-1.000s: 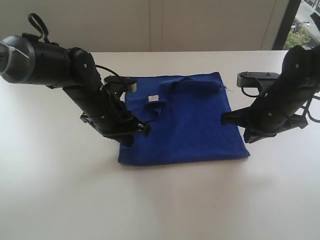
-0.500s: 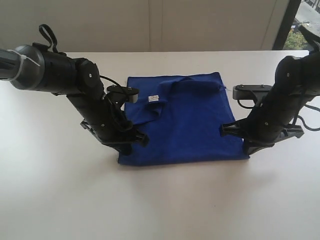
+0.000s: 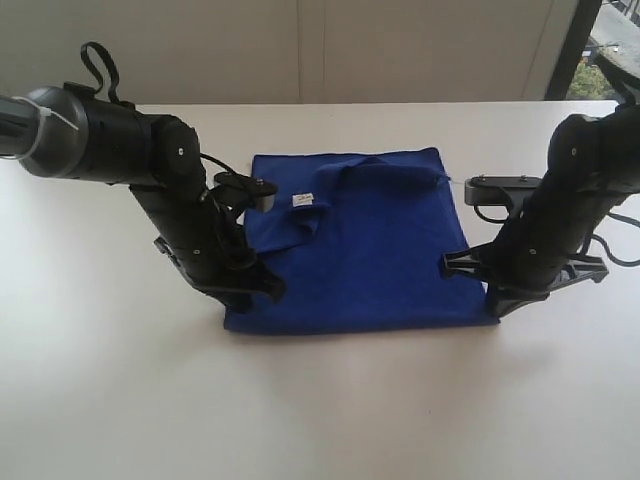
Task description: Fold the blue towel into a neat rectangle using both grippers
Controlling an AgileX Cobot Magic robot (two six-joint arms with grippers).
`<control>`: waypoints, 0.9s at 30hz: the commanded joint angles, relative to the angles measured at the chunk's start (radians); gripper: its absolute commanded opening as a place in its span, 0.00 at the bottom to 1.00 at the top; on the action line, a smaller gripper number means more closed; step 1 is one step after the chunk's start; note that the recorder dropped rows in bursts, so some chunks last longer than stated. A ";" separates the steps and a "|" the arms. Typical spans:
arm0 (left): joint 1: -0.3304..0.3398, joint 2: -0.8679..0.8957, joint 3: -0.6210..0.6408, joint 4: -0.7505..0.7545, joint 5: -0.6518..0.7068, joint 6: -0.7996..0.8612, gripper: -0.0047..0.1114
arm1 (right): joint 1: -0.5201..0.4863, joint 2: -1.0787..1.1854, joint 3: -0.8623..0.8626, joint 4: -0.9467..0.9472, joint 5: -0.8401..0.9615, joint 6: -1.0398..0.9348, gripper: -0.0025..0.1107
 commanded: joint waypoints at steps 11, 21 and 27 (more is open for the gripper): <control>-0.002 0.000 0.025 0.119 0.158 -0.065 0.04 | 0.050 -0.112 0.003 0.070 0.051 0.012 0.02; -0.002 -0.038 0.059 0.157 0.162 -0.085 0.04 | 0.050 -0.175 0.003 0.068 0.042 0.020 0.02; -0.002 -0.102 0.043 0.157 0.142 -0.088 0.04 | 0.038 -0.175 -0.018 0.068 -0.029 0.062 0.02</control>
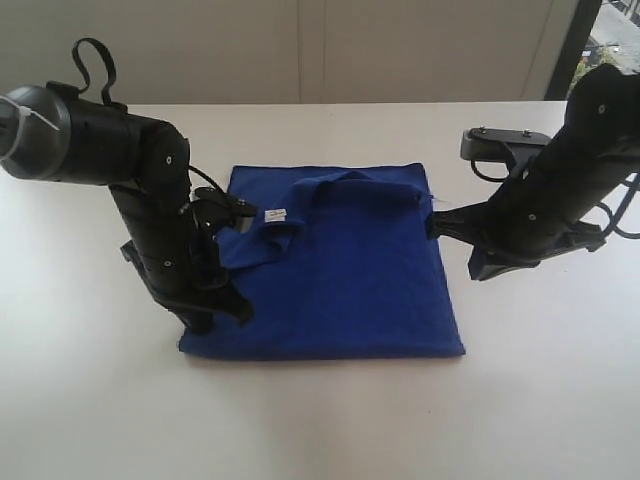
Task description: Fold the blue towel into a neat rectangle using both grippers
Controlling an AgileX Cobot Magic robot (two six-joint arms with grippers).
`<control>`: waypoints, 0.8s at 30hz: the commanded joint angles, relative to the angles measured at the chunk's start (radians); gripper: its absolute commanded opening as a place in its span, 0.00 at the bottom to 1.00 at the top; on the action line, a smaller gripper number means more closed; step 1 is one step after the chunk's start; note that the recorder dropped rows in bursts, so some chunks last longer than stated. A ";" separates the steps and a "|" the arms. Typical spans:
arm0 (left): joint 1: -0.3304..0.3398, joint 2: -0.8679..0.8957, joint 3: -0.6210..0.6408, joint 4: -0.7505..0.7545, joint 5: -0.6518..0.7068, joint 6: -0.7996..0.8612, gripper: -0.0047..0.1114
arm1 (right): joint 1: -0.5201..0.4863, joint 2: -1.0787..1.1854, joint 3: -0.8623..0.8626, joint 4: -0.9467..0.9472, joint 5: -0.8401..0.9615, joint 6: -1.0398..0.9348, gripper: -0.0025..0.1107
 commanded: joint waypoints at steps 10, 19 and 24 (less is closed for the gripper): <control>-0.002 -0.144 -0.156 0.008 -0.083 -0.051 0.04 | -0.133 0.085 -0.225 0.230 -0.035 -0.151 0.02; 0.163 0.021 -0.299 -0.253 -0.078 -0.071 0.04 | -0.182 0.349 -0.391 0.669 -0.031 -0.465 0.02; 0.217 0.087 -0.328 -0.580 -0.052 0.187 0.04 | -0.182 0.416 -0.437 0.671 -0.051 -0.472 0.08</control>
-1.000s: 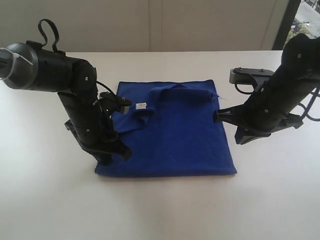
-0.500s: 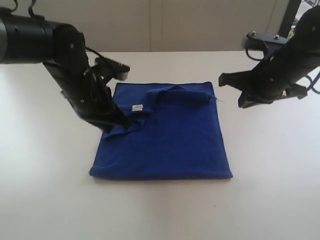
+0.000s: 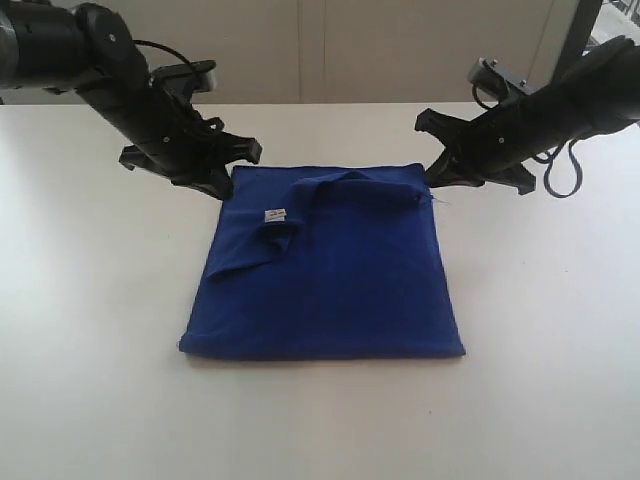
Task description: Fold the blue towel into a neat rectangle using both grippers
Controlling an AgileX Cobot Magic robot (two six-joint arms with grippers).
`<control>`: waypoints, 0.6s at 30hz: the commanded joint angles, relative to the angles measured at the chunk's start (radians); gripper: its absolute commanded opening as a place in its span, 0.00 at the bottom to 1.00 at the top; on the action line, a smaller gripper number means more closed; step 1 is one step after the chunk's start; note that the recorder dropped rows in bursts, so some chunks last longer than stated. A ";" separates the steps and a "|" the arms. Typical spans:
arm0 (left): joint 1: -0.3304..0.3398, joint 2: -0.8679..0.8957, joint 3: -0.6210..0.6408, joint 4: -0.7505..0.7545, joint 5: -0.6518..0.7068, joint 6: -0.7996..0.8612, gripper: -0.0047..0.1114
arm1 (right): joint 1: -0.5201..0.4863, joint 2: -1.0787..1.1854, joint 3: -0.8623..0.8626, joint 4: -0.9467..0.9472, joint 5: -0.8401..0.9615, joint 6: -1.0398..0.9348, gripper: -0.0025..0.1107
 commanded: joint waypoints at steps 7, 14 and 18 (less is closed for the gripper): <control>-0.016 0.089 -0.021 -0.300 -0.081 0.438 0.22 | -0.006 0.046 -0.029 0.013 -0.051 -0.057 0.10; -0.086 0.101 -0.021 -0.296 -0.119 0.962 0.42 | -0.006 0.046 -0.029 0.013 -0.061 -0.084 0.10; -0.122 0.101 -0.021 -0.296 -0.141 1.160 0.42 | -0.006 0.046 -0.029 0.005 -0.061 -0.084 0.10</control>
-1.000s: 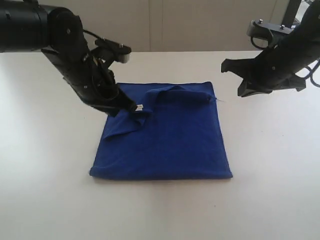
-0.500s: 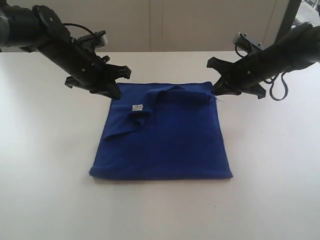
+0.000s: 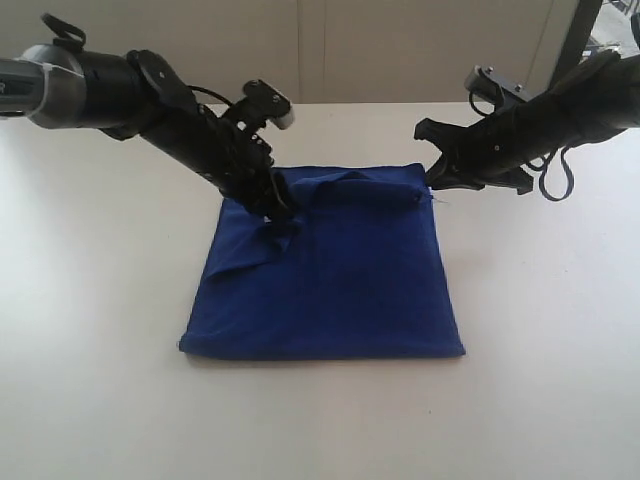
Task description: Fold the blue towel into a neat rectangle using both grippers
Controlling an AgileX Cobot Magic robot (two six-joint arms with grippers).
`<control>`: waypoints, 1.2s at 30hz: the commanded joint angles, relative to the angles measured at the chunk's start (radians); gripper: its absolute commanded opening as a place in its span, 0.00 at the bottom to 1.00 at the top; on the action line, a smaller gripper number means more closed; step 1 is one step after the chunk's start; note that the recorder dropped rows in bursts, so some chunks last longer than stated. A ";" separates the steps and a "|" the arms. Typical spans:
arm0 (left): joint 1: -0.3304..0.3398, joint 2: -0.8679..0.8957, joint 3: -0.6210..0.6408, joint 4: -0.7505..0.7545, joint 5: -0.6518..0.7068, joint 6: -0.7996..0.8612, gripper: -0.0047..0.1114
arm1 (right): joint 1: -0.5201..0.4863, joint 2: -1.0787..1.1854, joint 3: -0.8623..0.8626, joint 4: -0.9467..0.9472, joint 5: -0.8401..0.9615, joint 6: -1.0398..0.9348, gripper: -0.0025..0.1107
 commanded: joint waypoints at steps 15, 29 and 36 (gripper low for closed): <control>-0.053 0.000 0.056 -0.016 -0.098 0.776 0.42 | -0.006 0.052 -0.009 -0.022 -0.008 -0.020 0.09; -0.054 0.047 0.056 -0.032 -0.169 0.800 0.38 | -0.006 0.052 -0.009 -0.022 -0.008 -0.020 0.09; -0.054 0.041 0.056 -0.039 -0.213 0.615 0.04 | -0.006 0.052 -0.009 -0.022 -0.010 -0.018 0.09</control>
